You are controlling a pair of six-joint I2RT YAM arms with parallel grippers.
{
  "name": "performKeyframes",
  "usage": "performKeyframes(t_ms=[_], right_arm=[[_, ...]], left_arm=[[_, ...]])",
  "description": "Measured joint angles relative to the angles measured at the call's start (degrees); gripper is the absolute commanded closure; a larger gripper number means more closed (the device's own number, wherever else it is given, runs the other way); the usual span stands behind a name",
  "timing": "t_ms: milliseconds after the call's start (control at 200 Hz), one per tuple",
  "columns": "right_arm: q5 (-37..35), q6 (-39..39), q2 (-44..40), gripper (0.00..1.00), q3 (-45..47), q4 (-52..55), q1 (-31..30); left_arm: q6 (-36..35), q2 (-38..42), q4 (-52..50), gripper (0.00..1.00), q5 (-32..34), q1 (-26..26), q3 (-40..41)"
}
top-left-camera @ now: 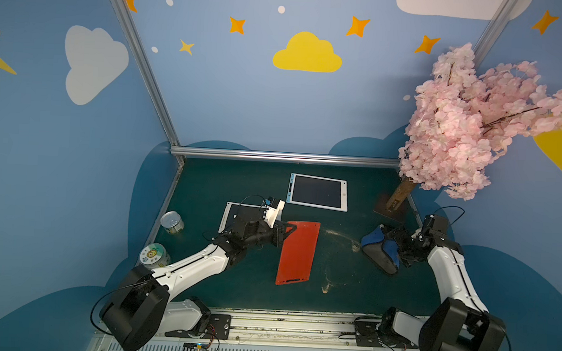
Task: Wipe the drawing tablet
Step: Pick up the cleaning item at the center of the board.
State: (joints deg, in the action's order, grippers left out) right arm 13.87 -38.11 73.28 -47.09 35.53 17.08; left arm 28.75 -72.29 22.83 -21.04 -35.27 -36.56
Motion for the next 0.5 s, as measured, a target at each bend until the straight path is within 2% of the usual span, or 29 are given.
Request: performKeyframes(t_ms=[295, 360, 500], right_arm=[[-3.21, 4.59, 27.36, 0.19, -17.79, 0.28, -2.64], [-3.39, 4.98, 30.6, 0.2, -18.64, -0.15, -3.48], [-4.59, 5.86, 30.95, 0.23, -19.17, -0.61, -5.09]], left_arm=[[1.09, 0.46, 0.81, 0.97, 0.22, 0.09, 0.96], [1.05, 0.87, 0.79, 0.97, 0.24, 0.13, 1.44], [0.83, 1.38, 0.76, 0.97, 0.5, 0.2, 1.55]])
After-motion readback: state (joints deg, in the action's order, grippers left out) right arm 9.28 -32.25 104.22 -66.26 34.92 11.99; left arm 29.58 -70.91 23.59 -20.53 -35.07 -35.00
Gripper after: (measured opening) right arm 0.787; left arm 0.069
